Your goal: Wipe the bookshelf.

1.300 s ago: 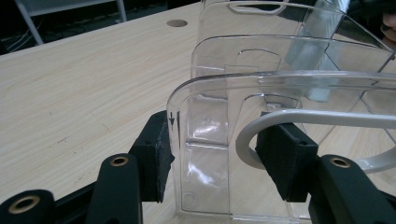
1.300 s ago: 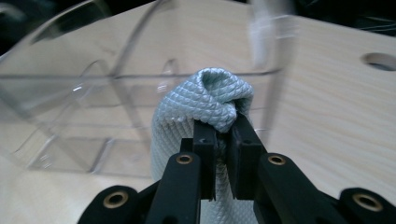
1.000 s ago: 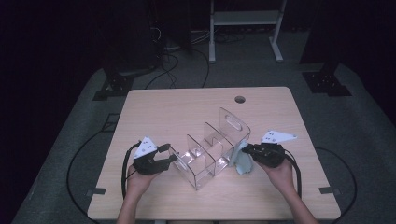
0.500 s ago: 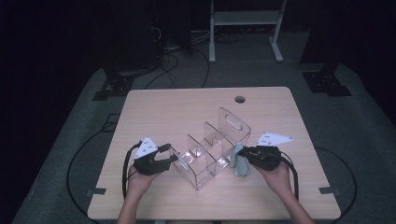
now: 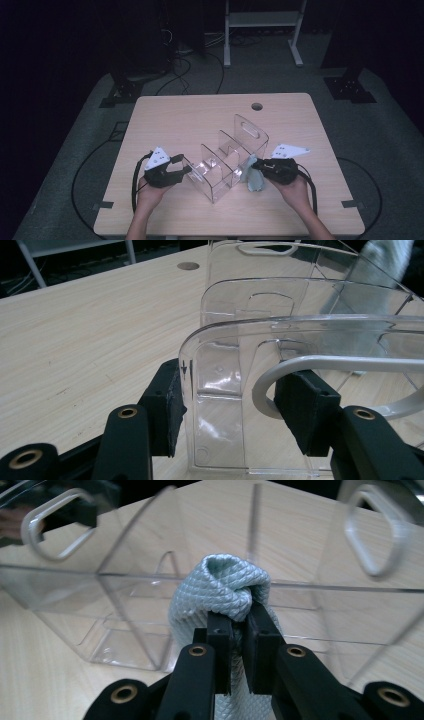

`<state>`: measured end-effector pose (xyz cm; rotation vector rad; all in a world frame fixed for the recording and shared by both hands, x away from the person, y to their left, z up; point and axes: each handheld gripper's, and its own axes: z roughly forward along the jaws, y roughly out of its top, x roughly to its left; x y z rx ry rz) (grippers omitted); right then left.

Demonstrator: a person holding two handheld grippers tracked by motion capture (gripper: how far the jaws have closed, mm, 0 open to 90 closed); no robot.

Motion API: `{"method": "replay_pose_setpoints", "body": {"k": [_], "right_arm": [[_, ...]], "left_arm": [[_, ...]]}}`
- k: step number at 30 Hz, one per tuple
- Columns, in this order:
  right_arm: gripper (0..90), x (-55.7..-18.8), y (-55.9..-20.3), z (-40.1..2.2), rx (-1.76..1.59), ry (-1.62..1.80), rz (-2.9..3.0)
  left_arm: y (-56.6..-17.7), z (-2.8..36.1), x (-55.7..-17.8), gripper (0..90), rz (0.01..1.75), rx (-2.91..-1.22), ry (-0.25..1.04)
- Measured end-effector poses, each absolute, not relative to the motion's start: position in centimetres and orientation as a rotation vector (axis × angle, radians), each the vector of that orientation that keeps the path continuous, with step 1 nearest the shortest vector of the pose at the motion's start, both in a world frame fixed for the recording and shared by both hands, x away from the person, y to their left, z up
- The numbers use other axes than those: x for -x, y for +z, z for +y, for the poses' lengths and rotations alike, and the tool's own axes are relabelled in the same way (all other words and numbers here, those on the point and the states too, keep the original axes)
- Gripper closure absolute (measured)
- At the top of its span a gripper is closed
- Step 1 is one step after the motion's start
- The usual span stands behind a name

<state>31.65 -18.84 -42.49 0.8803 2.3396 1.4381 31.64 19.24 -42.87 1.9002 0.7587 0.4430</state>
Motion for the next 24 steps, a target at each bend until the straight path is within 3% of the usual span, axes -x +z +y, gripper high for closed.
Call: {"method": "replay_pose_setpoints", "body": {"k": [5, 11, 24], "right_arm": [[82.8, -30.7, -42.1, -17.2, -0.786, 1.456, 2.403], [82.7, -31.5, -42.1, -18.8, -0.873, 1.439, 2.338], [82.8, -30.1, -42.1, -16.9, -0.835, 1.481, 2.38]], "left_arm": [[-42.9, 19.4, -31.5, 46.5, 0.765, -1.896, 0.443], [-42.8, 19.2, -31.6, 46.5, 0.759, -1.901, 0.446], [-42.8, 18.9, -31.5, 46.5, 0.765, -1.903, 0.449]]}}
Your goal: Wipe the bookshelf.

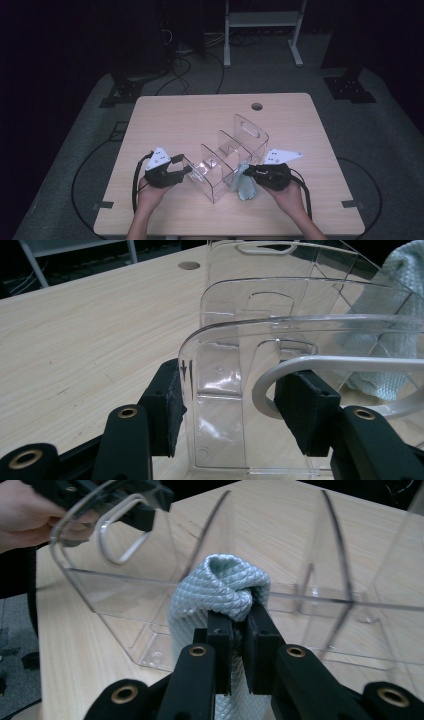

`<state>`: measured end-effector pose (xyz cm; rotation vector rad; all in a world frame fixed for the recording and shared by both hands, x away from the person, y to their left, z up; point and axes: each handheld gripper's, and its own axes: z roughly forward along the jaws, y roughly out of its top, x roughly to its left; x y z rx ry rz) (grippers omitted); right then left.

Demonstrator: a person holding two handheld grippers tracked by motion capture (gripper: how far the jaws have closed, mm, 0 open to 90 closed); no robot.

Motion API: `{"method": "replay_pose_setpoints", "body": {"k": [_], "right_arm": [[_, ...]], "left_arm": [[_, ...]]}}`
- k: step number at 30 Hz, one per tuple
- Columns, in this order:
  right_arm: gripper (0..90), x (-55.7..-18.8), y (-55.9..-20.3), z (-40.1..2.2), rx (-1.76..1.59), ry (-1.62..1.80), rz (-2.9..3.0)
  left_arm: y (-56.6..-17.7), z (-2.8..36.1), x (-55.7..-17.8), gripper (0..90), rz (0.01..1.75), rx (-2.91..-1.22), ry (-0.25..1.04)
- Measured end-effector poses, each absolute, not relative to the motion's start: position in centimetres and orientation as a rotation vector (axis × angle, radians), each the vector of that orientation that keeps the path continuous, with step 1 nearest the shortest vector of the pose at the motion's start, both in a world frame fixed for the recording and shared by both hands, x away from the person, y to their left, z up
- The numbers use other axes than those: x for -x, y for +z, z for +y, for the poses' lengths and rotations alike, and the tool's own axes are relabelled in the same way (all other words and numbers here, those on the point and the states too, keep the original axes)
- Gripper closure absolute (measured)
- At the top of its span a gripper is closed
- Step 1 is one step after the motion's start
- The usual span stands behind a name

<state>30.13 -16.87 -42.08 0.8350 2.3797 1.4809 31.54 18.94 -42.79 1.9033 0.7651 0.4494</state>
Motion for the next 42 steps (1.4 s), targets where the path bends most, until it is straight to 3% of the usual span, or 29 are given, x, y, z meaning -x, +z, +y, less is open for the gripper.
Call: {"method": "replay_pose_setpoints", "body": {"k": [22, 28, 34, 42], "right_arm": [[82.9, -28.7, -41.4, -14.8, -0.739, 1.545, 2.442], [83.0, -27.4, -41.5, -12.5, -0.641, 1.576, 2.495], [83.0, -27.9, -41.4, -13.5, -0.675, 1.567, 2.466], [83.0, -26.3, -41.8, -10.7, -0.551, 1.604, 2.511]], "left_arm": [[-42.8, 18.7, -31.5, 46.5, 0.761, -1.902, 0.457], [-42.8, 18.9, -31.5, 46.4, 0.76, -1.902, 0.457], [-42.8, 18.7, -31.5, 46.4, 0.756, -1.903, 0.457], [-42.9, 18.8, -31.5, 46.4, 0.756, -1.9, 0.459]]}}
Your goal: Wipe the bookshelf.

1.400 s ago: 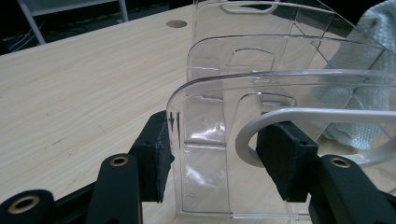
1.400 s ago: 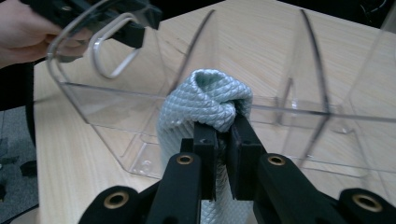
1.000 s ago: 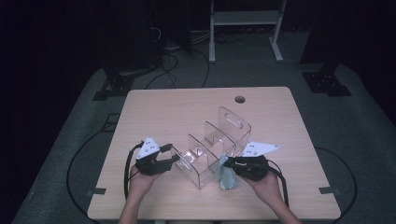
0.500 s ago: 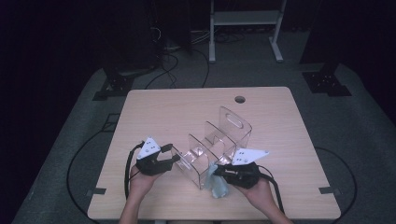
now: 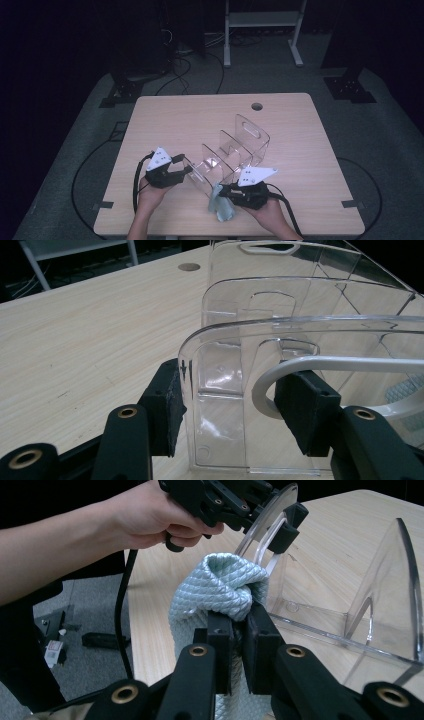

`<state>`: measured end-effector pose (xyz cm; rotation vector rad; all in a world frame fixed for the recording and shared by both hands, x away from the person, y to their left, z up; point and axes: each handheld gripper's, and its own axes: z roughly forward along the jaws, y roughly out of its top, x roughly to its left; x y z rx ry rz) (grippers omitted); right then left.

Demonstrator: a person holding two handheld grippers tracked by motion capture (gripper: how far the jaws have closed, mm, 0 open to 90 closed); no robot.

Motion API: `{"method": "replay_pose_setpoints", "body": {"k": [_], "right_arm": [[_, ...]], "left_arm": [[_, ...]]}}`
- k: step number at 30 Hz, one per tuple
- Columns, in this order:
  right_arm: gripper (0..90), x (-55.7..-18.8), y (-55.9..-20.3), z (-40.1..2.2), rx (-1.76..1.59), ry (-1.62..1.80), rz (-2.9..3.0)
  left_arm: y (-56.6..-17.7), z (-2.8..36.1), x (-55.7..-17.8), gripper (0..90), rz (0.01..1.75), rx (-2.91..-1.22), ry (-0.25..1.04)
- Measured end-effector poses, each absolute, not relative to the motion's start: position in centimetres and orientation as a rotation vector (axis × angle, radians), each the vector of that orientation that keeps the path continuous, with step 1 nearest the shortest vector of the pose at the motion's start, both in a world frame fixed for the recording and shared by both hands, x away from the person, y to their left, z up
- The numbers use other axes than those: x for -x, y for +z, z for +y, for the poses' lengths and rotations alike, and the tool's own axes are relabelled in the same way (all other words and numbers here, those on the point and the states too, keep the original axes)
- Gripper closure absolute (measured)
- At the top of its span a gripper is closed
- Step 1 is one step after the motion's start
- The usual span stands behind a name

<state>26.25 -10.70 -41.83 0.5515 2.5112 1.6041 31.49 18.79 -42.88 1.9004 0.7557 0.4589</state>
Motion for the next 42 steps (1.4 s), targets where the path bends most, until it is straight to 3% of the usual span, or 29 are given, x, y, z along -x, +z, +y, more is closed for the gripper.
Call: {"method": "replay_pose_setpoints", "body": {"k": [7, 14, 22, 28, 37, 42], "right_arm": [[83.0, -27.2, -41.9, -12.8, -0.64, 1.601, 2.467], [83.0, -26.3, -42.1, -10.6, -0.549, 1.625, 2.519], [83.0, -27.6, -43.3, -13.9, -0.712, 1.56, 2.465], [83.0, -26.4, -43.9, -11.1, -0.577, 1.521, 2.546], [83.1, -27.8, -44.1, -13.6, -0.694, 1.52, 2.496], [83.0, -26.4, -44.3, -10.9, -0.616, 1.542, 2.548]], "left_arm": [[-42.8, 18.7, -31.5, 46.5, 0.758, -1.901, 0.458], [-42.9, 18.8, -31.5, 46.3, 0.755, -1.902, 0.459], [-42.8, 18.6, -31.5, 46.4, 0.747, -1.912, 0.456], [-42.8, 18.7, -31.5, 46.4, 0.744, -1.911, 0.456], [-42.8, 18.5, -31.5, 46.4, 0.753, -1.909, 0.455], [-42.8, 18.7, -31.5, 46.2, 0.761, -1.906, 0.467]]}}
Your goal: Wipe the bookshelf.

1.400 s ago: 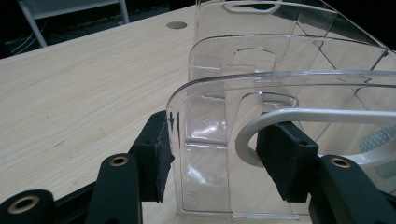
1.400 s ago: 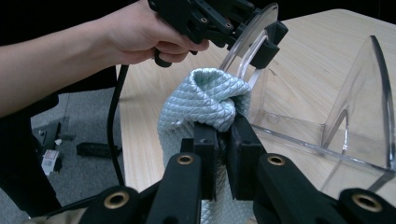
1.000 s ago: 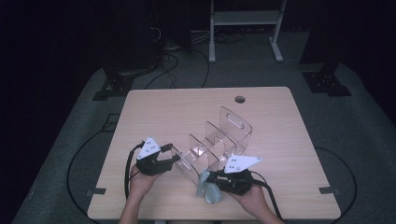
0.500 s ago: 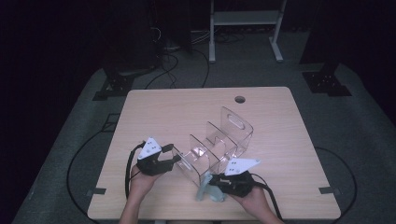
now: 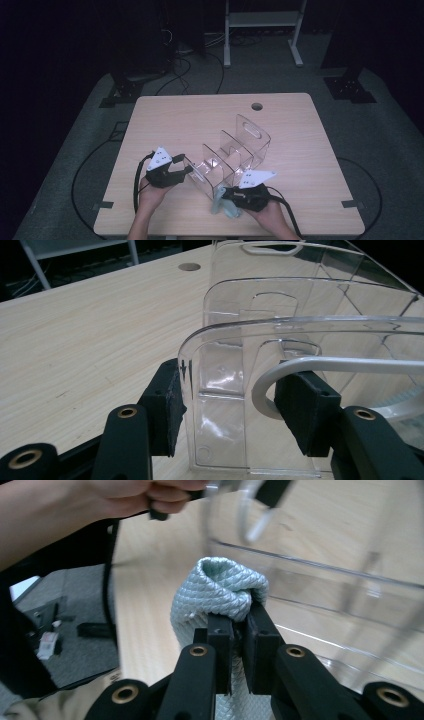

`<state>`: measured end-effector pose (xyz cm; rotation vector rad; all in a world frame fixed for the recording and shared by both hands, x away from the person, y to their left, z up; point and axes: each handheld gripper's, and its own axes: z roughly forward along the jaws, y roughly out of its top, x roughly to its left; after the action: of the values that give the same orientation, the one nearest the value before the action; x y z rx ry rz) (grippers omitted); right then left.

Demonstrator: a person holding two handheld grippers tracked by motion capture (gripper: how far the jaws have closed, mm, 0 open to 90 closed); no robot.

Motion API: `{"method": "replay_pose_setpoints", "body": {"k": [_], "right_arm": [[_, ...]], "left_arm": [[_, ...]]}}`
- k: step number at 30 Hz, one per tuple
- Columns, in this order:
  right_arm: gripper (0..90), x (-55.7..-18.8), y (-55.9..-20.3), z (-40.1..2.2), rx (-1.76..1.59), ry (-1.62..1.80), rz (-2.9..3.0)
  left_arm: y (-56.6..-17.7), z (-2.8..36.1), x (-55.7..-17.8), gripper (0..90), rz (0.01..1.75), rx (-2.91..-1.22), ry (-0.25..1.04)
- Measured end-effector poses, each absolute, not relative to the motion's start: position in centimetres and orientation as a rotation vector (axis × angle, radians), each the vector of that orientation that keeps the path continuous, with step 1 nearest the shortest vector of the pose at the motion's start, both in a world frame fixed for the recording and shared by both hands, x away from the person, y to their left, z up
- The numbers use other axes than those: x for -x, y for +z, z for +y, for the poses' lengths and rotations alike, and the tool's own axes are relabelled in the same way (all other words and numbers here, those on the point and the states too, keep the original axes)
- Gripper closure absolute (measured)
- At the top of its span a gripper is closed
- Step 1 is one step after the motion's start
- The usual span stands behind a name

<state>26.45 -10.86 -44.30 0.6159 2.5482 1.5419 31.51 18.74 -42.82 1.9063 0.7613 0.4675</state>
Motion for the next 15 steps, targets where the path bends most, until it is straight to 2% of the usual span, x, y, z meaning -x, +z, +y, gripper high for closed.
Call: {"method": "replay_pose_setpoints", "body": {"k": [5, 11, 15], "right_arm": [[83.0, -26.1, -44.2, -10.0, -0.576, 1.553, 2.576], [83.0, -27.5, -44.0, -12.6, -0.655, 1.552, 2.528], [82.9, -29.1, -44.0, -15.7, -0.774, 1.512, 2.454]], "left_arm": [[-42.8, 18.9, -31.4, 46.4, 0.761, -1.906, 0.453], [-42.8, 18.9, -31.5, 46.4, 0.752, -1.909, 0.447], [-42.7, 18.8, -31.5, 46.4, 0.75, -1.911, 0.449]]}}
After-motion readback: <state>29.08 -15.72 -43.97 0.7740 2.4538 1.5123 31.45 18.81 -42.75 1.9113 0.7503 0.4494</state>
